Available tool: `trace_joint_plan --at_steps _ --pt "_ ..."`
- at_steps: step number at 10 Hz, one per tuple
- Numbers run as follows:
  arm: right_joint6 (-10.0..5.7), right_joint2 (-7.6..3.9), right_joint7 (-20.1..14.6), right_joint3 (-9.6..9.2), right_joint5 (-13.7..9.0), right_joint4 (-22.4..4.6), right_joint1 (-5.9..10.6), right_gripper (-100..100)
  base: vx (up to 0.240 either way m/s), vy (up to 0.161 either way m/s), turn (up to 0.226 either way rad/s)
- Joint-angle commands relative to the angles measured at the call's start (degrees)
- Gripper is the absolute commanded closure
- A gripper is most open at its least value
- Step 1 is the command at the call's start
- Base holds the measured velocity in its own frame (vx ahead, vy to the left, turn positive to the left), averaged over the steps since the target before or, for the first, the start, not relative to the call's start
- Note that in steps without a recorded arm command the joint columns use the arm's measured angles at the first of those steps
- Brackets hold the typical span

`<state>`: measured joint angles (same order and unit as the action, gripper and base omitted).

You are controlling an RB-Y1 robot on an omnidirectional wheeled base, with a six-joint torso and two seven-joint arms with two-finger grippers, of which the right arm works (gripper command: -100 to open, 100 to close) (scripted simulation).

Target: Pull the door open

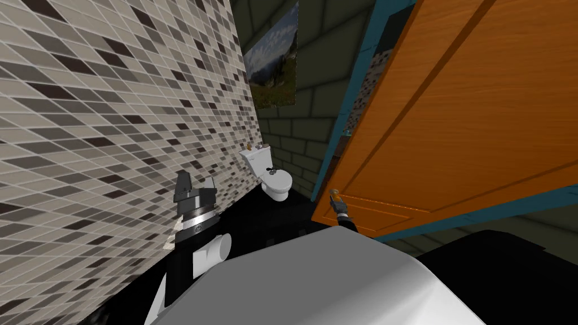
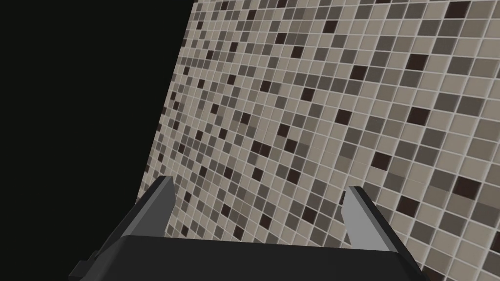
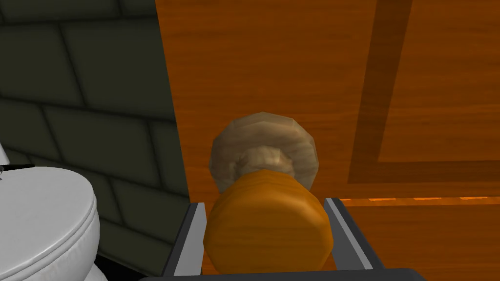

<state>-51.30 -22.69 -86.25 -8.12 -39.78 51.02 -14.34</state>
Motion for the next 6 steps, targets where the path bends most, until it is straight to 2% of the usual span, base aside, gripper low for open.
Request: trace_joint_plan --at_steps 1,2,3,6 --pt "0.0 0.0 0.0 0.0 0.0 0.0 0.0 100 -0.11 0.014 0.013" --pt "-0.36 -0.36 -0.6 -1.31 0.7 0.5 -0.63 100 -0.167 0.01 0.045" --pt "-0.53 -0.52 -0.8 -1.64 0.9 0.6 -0.78 100 -0.213 -0.027 0.05" --pt "-1.93 -1.79 -2.5 -4.38 2.6 1.9 -1.96 100 -0.218 -0.036 0.072"
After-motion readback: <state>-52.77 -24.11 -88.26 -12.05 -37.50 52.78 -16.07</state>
